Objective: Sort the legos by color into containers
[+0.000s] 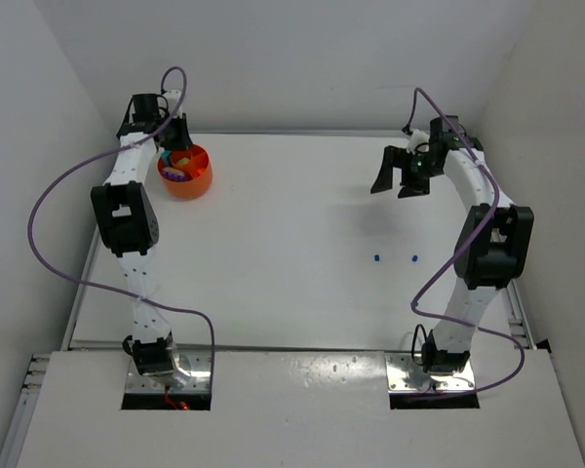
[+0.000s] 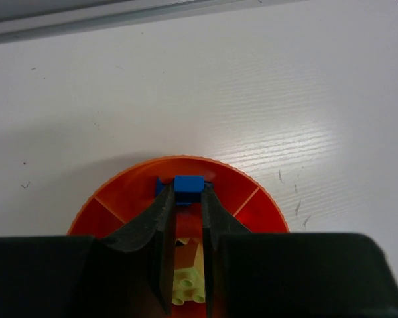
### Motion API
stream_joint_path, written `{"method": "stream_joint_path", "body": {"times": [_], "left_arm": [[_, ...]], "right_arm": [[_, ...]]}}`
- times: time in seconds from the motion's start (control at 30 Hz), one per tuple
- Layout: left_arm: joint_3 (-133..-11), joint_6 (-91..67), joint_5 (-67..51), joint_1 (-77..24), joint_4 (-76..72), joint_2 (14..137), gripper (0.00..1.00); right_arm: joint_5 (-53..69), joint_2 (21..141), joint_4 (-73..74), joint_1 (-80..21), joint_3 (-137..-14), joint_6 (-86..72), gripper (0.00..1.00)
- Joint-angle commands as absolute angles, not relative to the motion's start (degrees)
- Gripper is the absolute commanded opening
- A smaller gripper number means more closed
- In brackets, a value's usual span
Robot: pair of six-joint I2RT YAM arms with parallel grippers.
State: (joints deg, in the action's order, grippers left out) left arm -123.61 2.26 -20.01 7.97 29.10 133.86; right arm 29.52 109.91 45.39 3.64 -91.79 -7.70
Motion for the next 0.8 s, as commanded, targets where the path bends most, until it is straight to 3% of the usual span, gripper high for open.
{"method": "stream_joint_path", "body": {"times": [0.0, 0.4, 0.77], "left_arm": [[-126.04, 1.23, -19.86, 7.91, 29.44, 133.86, 0.06], [-126.04, 1.23, -21.01, 7.91, 29.97, 133.86, 0.36], [-126.56, 1.23, -22.14, 7.91, 29.45, 131.14, 0.41]], "right_arm": [[28.39, 108.63, 45.44, 3.87, -94.48, -6.33, 0.97], [28.39, 109.16, 45.44, 3.87, -94.48, -5.19, 0.97], [27.25, 109.16, 46.66, 3.87, -93.43, -0.02, 0.97]]}}
